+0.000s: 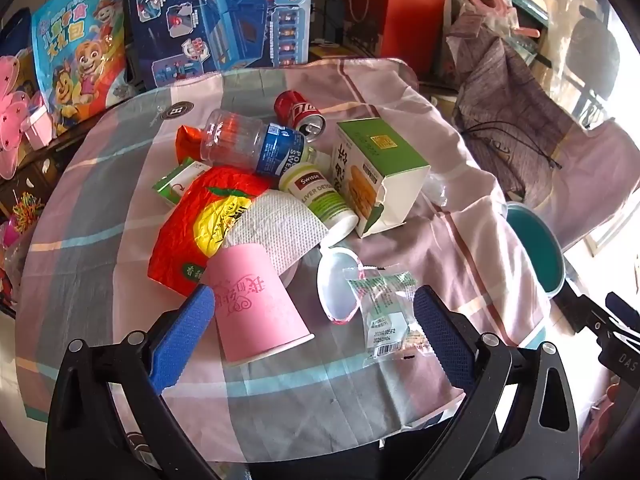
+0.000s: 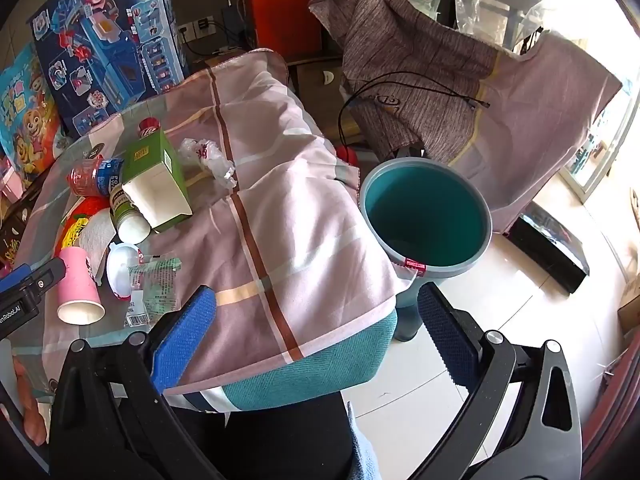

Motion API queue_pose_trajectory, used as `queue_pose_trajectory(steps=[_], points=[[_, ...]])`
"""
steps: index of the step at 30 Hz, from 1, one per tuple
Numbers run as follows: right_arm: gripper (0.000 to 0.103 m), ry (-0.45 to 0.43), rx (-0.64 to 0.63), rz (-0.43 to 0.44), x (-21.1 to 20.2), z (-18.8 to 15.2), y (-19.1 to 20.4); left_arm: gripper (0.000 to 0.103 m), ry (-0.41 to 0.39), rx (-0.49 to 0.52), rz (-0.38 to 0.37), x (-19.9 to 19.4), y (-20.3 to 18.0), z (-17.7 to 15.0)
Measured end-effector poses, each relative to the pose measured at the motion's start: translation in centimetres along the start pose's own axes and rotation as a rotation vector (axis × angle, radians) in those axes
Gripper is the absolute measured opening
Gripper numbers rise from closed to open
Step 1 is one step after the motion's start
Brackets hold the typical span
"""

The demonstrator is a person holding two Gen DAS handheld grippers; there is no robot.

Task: Collect trash
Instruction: 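Grasp the pink paper cup with the left tool while the right tool grasps the green box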

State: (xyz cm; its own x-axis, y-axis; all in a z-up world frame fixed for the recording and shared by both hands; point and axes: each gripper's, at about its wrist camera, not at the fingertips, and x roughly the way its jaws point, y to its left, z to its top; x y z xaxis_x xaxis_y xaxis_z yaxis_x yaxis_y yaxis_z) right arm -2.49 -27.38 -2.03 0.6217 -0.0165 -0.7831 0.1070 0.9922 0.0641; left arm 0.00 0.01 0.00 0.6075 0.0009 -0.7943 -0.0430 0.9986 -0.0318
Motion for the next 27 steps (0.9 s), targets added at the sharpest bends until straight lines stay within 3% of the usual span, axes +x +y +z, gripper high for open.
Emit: queue_pose_trajectory(steps=[19,27], points=[[0.097,0.019,-0.002,0.008,0.6,-0.1,0.9,0.099,0.011,-0.005,0.005,0.1,-0.1,-0.2],[0.097,0.03,-0.023,0.025,1.2,-0.1,1.5,0.099,0.011,-0.054,0.002,0.9,4.4,0.2]])
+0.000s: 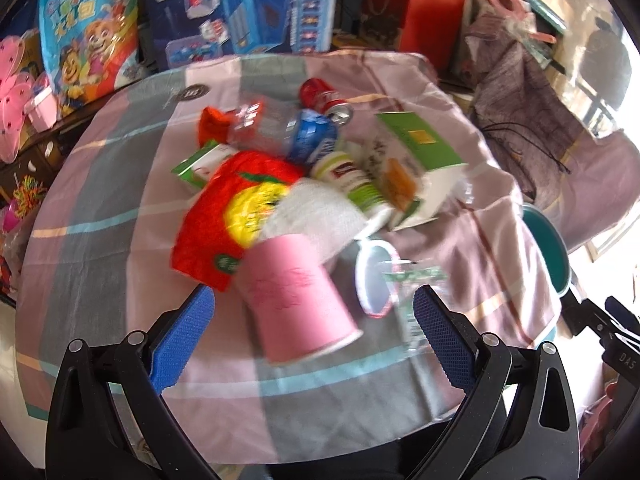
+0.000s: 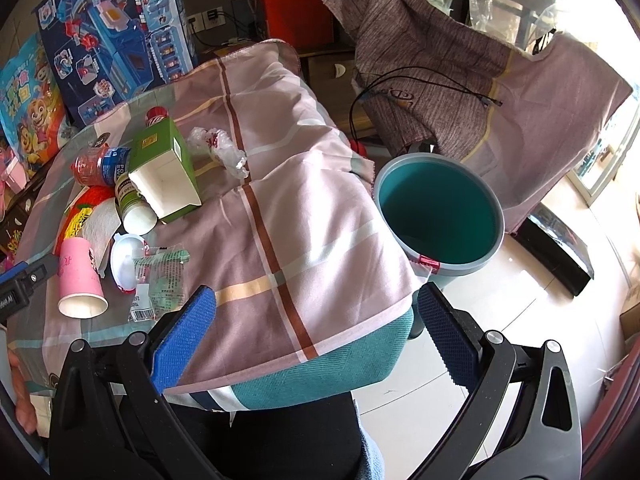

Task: Collect trash
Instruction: 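Grasp the pink paper cup with the left tool while the right tool grasps the green box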

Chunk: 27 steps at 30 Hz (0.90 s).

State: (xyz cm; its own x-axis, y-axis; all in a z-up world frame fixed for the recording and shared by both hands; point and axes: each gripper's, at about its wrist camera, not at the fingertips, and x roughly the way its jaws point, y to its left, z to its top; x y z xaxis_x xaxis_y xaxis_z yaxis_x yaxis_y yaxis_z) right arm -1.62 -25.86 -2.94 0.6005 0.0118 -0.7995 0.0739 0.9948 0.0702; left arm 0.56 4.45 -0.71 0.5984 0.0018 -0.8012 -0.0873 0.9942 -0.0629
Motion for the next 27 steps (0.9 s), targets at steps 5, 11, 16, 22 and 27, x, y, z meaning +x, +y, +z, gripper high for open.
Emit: queue_pose_trajectory(steps=[5,11,16,22,27], points=[[0.097,0.03,-0.003,0.028,1.3,0.0,0.3,0.099,0.077,-0.053,0.04,1.7,3.1,0.6],[0.097,0.067,-0.016,0.047,2.8,-0.1,0.9,0.099,0.23,-0.065,0.055,4.3,3.2,0.0],[0.097,0.107,-0.016,0.063,4.1,0.1,1.2,0.098,0.248,-0.063,0.042,6.4,2.2,-0.8],[0.097,0.116,-0.068,0.084,5.0,1.3,3.1,0.059,0.215,-0.027,0.033,5.9,2.2,-1.6],[0.097,0.126,-0.117,0.153,5.7,4.6,6.4,0.059,0.157,-0.03,-0.021,4.1,3.1,-0.2]])
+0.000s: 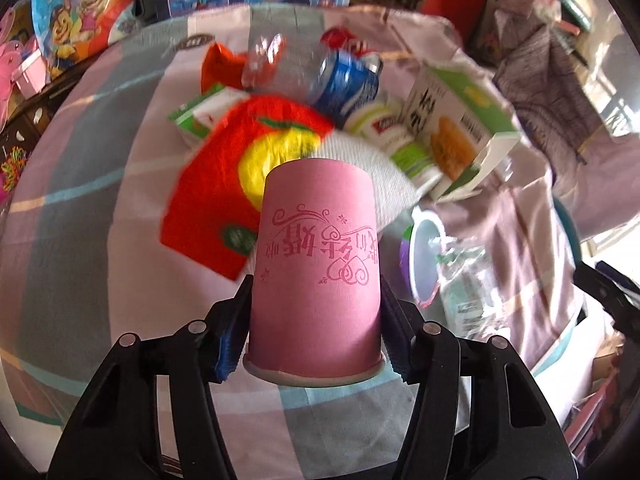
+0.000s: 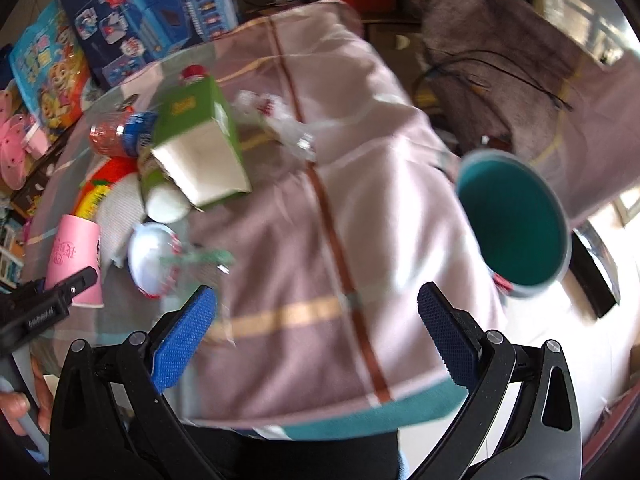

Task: Collect trash
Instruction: 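Grasp the pink paper cup with the left tool while the right tool grasps the green box, then carry the pink cup and green box over the teal bin and release both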

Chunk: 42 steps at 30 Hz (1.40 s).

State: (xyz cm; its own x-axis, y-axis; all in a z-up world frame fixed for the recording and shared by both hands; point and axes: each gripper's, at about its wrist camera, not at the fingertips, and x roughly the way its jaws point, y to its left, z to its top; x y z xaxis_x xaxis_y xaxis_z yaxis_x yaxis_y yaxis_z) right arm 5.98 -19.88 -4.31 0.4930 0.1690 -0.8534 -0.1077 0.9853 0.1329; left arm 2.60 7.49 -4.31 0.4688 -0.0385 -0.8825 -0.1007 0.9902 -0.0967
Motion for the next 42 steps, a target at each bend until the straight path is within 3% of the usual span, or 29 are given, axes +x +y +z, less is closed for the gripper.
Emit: queue_pose_trajectory(steps=[8,16,18,19,24,28,31,35,42], points=[[0.097,-0.034,-0.137,0.036,2.3,7.4,6.5,0.059,-0.11,-0.025,-0.069,-2.8,1.7,2.7],[0.096,0.043,-0.179,0.014,7.5,10.1,9.2,0.06,-0.102,-0.037,-0.099,-1.5,3.0,4.4],[0.082,0.047,-0.18,0.021,8.1,10.2,9.3,0.06,-0.095,-0.034,-0.1,-1.3,3.1,4.6],[0.06,0.06,-0.178,0.04,8.4,10.3,9.3,0.06,-0.094,-0.034,-0.104,-1.2,3.0,4.7],[0.059,0.036,-0.126,0.102,7.0,10.9,8.6,0.06,-0.092,-0.022,-0.103,-1.1,2.5,5.6],[0.059,-0.015,-0.066,0.175,3.5,12.0,6.4,0.06,-0.095,0.029,-0.118,-1.5,0.6,6.6],[0.059,-0.075,-0.048,0.17,0.8,12.4,4.6,0.06,-0.099,0.081,-0.145,-1.8,-1.7,7.6],[0.059,-0.156,0.0,0.13,-2.7,12.3,0.1,0.06,-0.098,0.177,-0.177,-1.8,-6.4,8.7],[0.059,-0.218,0.201,-0.014,-7.0,9.2,-13.3,0.06,-0.054,0.388,-0.275,-0.6,-18.0,9.4]])
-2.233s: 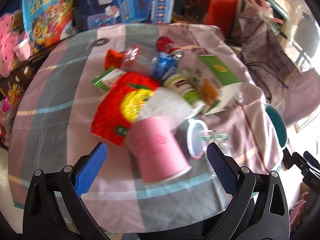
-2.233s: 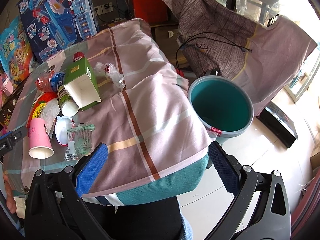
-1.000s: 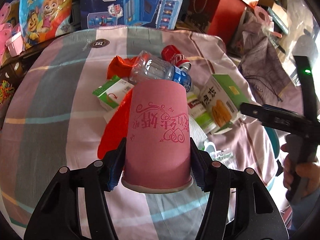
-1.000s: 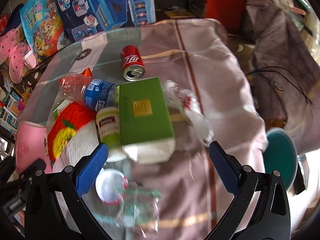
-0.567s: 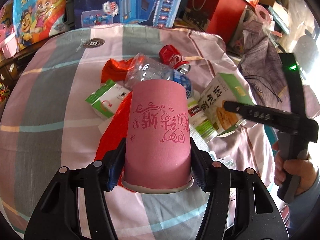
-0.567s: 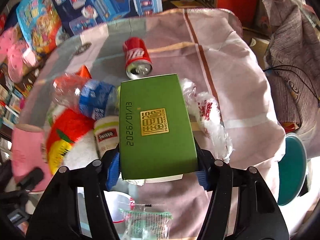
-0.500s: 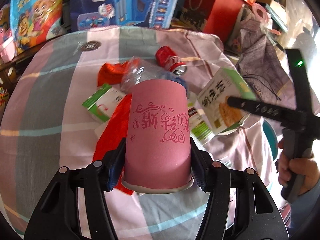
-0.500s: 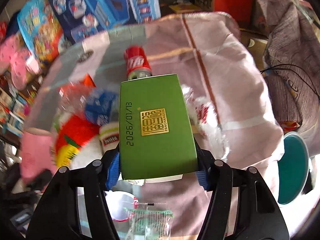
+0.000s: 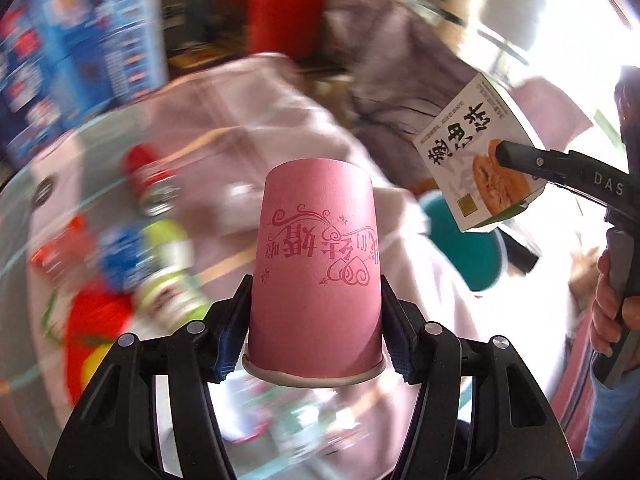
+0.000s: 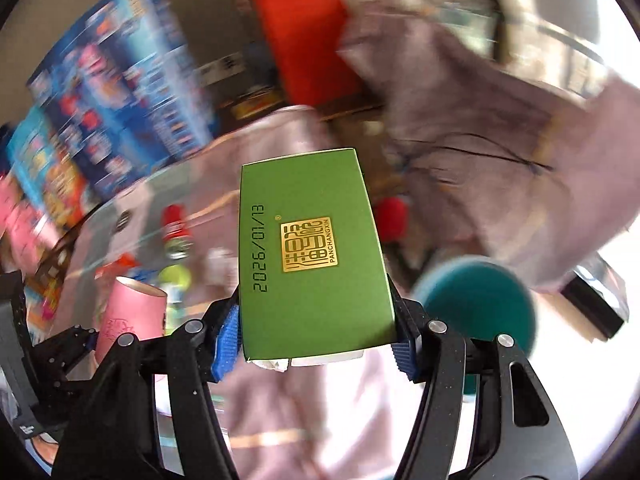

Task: Collect trash
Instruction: 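Carry the pink cup and green box over the teal bin and release both, then move both tools back over the table toward the remaining trash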

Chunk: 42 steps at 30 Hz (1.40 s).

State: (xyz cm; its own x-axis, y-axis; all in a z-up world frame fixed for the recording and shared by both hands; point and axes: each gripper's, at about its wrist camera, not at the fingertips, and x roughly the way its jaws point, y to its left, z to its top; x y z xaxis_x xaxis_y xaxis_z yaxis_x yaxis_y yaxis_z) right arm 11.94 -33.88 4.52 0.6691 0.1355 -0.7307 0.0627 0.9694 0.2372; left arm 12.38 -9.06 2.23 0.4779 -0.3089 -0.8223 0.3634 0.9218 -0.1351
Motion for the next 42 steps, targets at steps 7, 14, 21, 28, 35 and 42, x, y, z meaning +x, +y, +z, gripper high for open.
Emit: queue_pose_trajectory(steps=[7,14,21,28,35,42], points=[[0.059,0.003,0.184,-0.121,-0.8,-2.1,-12.0,0.06,0.106,0.167,-0.114,7.2,-10.9,3.3],[0.059,0.042,0.29,-0.14,0.9,-4.0,-17.7,0.06,0.21,0.258,-0.127,13.5,-17.2,4.1],[0.059,0.136,0.359,-0.126,5.8,-5.4,-20.8,0.061,0.286,0.296,-0.127,18.2,-19.8,4.4],[0.061,0.208,0.409,-0.114,9.2,-6.4,-22.4,0.065,0.351,0.328,-0.113,22.2,-21.4,4.9],[0.07,0.239,0.448,-0.092,9.8,-6.7,-23.6,0.073,0.365,0.316,-0.084,23.4,-21.4,4.7],[0.082,0.211,0.449,-0.116,8.5,-6.3,-23.2,0.085,0.344,0.306,-0.073,22.2,-20.8,4.3]])
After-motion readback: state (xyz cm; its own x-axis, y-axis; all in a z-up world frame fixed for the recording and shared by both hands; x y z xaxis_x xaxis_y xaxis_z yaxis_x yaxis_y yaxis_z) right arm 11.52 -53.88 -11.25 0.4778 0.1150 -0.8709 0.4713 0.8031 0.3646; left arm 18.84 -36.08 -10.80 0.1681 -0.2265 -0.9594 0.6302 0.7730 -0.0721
